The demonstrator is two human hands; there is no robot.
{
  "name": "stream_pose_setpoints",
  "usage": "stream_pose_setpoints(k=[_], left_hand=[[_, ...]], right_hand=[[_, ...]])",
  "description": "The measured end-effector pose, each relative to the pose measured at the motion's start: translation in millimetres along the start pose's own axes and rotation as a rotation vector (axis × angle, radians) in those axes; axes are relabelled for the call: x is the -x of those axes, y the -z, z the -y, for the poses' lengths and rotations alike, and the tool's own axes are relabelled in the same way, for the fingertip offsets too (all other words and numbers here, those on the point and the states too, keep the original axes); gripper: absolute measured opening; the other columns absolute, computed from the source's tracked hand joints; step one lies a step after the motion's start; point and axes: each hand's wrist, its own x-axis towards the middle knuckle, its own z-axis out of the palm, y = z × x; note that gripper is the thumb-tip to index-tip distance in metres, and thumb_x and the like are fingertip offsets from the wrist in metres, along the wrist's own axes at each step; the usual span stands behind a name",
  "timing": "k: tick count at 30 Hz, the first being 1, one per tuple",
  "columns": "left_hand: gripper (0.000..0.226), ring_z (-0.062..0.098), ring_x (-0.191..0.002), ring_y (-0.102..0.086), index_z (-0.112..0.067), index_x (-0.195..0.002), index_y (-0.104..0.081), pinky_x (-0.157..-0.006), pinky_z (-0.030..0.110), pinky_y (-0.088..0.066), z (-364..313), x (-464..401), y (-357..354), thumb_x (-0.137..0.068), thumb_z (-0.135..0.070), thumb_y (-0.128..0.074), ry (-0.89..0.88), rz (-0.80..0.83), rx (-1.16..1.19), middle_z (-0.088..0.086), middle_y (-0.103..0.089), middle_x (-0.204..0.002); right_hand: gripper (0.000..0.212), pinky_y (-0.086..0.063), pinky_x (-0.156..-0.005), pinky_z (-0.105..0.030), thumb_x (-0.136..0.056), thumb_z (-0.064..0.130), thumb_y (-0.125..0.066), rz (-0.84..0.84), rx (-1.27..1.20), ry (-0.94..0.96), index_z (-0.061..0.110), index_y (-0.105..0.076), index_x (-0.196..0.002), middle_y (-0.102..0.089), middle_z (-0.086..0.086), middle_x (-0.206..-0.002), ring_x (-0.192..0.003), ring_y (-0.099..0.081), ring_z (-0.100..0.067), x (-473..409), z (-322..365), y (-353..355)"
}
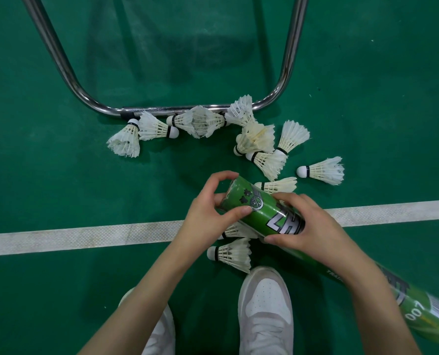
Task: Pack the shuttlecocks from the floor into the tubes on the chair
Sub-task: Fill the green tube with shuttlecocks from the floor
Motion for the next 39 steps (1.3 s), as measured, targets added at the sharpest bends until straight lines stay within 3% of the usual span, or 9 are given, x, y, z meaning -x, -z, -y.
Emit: stream_pose_setpoints(k=[6,11,14,18,24,32,36,39], left_hand=[[0.069,0.005,-0.074,-0.063,-0.041,-0.120,-0.044,-0.073,0.017,-0.048,-0.8,-6.6,4.7,-0.071,-0.007,-0.079,-0.010,0.001,-0.055,-0.004,-0.068,-0.073],[0.067,0.015,-0.085,-0.069,-0.042,-0.120,-0.045,-0.083,0.026,-0.053,0.2,-7.2,4.4,-0.076,0.000,-0.072,0.002,0.073,0.025,0.003,-0.074,-0.084],[0.064,0.013,-0.086,-0.068,-0.041,-0.122,-0.043,-0.084,0.023,-0.052,-0.4,-6.7,3.1,-0.082,0.003,-0.066,-0.012,0.130,0.051,0.001,-0.073,-0.084],[0.060,0.017,-0.090,-0.067,-0.039,-0.126,-0.042,-0.090,0.029,-0.051,6.2,-6.6,4.4,-0.084,-0.003,-0.066,-0.030,0.104,0.016,0.006,-0.072,-0.090],[0.066,0.003,-0.099,-0.061,-0.039,-0.128,-0.040,-0.098,0.023,-0.043,23.2,-6.7,11.0,-0.079,-0.010,-0.073,-0.058,0.002,-0.133,-0.009,-0.067,-0.096],[0.073,-0.001,-0.103,-0.055,-0.037,-0.132,-0.031,-0.091,0.014,-0.043,37.1,-5.4,-7.5,-0.079,-0.008,-0.072,-0.008,-0.006,-0.207,-0.017,-0.053,-0.107],[0.090,0.004,-0.115,-0.049,-0.038,-0.141,-0.020,-0.099,0.022,-0.036,41.3,-4.2,-14.5,-0.075,-0.016,-0.077,0.039,0.080,-0.287,-0.024,-0.050,-0.112],[0.099,-0.001,-0.113,-0.047,-0.040,-0.146,-0.008,-0.090,0.016,-0.034,43.3,-3.0,-17.9,-0.077,-0.018,-0.076,0.062,0.132,-0.365,-0.020,-0.050,-0.124]], right_hand=[[0.076,-0.047,-0.086,-0.037,-0.056,0.055,-0.077,-0.022,0.023,-0.004,0.047,-0.042,-0.123,-0.042,0.025,-0.102,-0.097,-0.050,-0.004,-0.3,0.3,0.0],[0.076,-0.047,-0.085,-0.038,-0.054,0.058,-0.075,-0.015,0.033,-0.004,0.049,-0.042,-0.122,-0.042,0.025,-0.103,-0.099,-0.050,-0.004,0.7,-0.4,0.3],[0.075,-0.047,-0.085,-0.038,-0.055,0.058,-0.075,-0.013,0.041,-0.009,0.050,-0.041,-0.121,-0.042,0.026,-0.102,-0.098,-0.050,-0.004,2.1,-0.4,1.1],[0.074,-0.048,-0.084,-0.040,-0.056,0.057,-0.075,-0.015,0.047,-0.024,0.050,-0.041,-0.121,-0.044,0.022,-0.102,-0.097,-0.051,-0.006,3.4,0.3,3.9],[0.070,-0.047,-0.083,-0.042,-0.058,0.054,-0.075,-0.049,0.039,-0.048,0.048,-0.043,-0.120,-0.048,0.018,-0.103,-0.095,-0.053,-0.009,11.2,-6.8,17.6],[0.073,-0.048,-0.080,-0.040,-0.058,0.053,-0.075,-0.063,0.060,-0.090,0.045,-0.042,-0.123,-0.048,0.015,-0.104,-0.094,-0.054,-0.011,15.3,-13.9,23.8],[0.072,-0.047,-0.080,-0.036,-0.060,0.049,-0.077,-0.073,0.031,-0.096,0.042,-0.044,-0.124,-0.049,0.013,-0.105,-0.094,-0.053,-0.009,14.7,-13.9,23.5],[0.072,-0.047,-0.080,-0.037,-0.060,0.048,-0.077,-0.072,0.038,-0.095,0.042,-0.044,-0.123,-0.049,0.014,-0.104,-0.094,-0.052,-0.009,14.3,-12.1,23.2]])
